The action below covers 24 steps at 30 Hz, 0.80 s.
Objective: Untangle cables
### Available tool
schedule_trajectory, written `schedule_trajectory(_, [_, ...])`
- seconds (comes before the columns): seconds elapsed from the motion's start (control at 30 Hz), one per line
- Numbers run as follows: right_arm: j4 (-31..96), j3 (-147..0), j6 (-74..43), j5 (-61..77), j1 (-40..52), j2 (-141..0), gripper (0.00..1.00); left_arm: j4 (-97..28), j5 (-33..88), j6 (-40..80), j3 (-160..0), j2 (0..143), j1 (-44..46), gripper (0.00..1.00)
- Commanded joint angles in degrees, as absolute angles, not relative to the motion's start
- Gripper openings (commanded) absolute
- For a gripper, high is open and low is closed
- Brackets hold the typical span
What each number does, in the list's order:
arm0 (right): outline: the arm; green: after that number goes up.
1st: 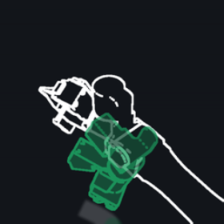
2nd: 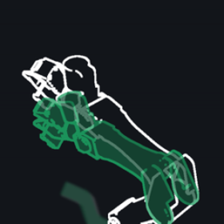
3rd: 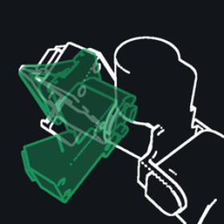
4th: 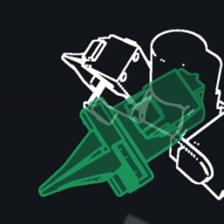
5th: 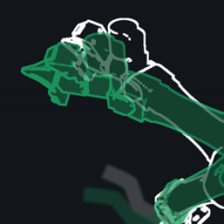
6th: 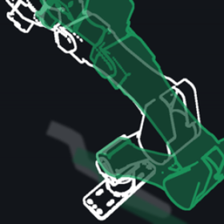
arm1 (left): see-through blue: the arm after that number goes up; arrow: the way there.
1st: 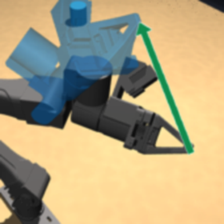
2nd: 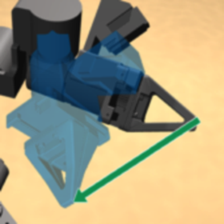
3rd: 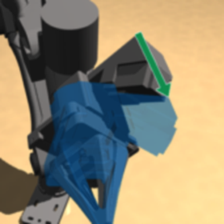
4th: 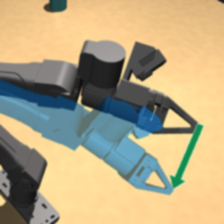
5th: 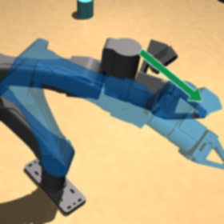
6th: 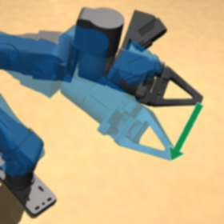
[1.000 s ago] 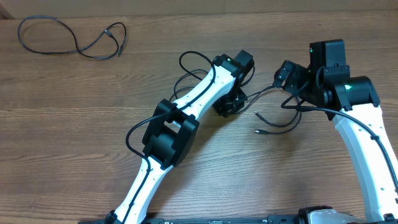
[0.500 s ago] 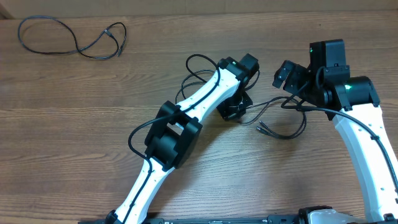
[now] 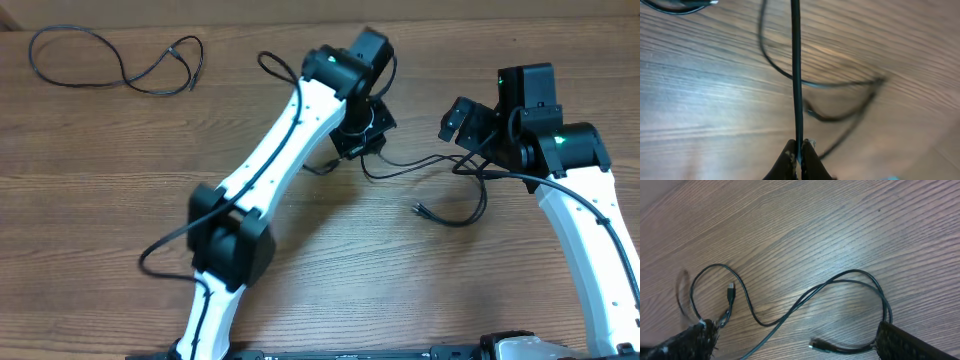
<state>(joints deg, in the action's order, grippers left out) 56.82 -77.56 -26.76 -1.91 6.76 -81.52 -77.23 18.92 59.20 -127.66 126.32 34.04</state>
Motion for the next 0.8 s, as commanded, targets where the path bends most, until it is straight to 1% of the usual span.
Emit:
schedule_trajectory(0.0, [56.73, -77.62, -26.59, -2.50, 6.63, -81.41, 1.00, -77.36, 19.33, 57.17, -128.64, 123.94, 34.35, 0.04])
schedule_trajectory(0.17, [56.73, -77.62, -26.59, -2.50, 6.63, -81.41, 1.00, -77.28, 24.62, 56.75, -128.64, 123.85, 33.74, 0.04])
schedule_trajectory(0.23, [56.73, -77.62, -26.59, -2.50, 6.63, -81.41, 1.00, -77.28, 24.99, 56.75, -128.64, 123.83, 33.28, 0.04])
schedule_trajectory(0.33, [56.73, -77.62, -26.59, -2.50, 6.63, -81.41, 1.00, -77.34, 23.49, 56.73, -128.62, 123.85, 32.12, 0.04])
schedule_trajectory(0.4, [56.73, -77.62, -26.59, -2.50, 6.63, -81.41, 1.00, -77.56, 19.59, 56.77, -128.62, 124.05, 31.99, 0.04])
schedule_trajectory(0.43, [56.73, -77.62, -26.59, -2.50, 6.63, -81.41, 1.00, -77.71, 17.39, 56.77, -128.57, 124.27, 32.05, 0.10])
schedule_trajectory(0.47, [56.73, -77.62, -26.59, -2.50, 6.63, -81.41, 1.00, -77.80, 15.66, 56.77, -128.38, 124.55, 32.51, 0.20])
schedule_trajectory(0.5, [56.73, -77.62, -26.59, -2.50, 6.63, -81.41, 1.00, -77.76, 14.46, 56.80, -127.98, 125.05, 33.19, 0.34])
schedule_trajectory(0.57, [56.73, -77.62, -26.59, -2.50, 6.63, -81.41, 1.00, -77.45, 12.80, 56.80, -127.11, 125.93, 34.54, 0.45])
schedule_trajectory(0.6, [56.73, -77.62, -26.59, -2.50, 6.63, -81.41, 1.00, -77.12, 10.94, 57.04, -126.26, 126.87, 35.86, 0.53])
schedule_trajectory(0.7, [56.73, -77.62, -26.59, -2.50, 6.63, -81.41, 1.00, -77.14, 7.11, 60.60, -125.27, 129.60, 38.11, 0.52])
schedule_trajectory(0.77, [56.73, -77.62, -26.59, -2.50, 6.63, -81.41, 1.00, -77.06, 6.92, 62.41, -125.27, 131.94, 39.09, 0.53])
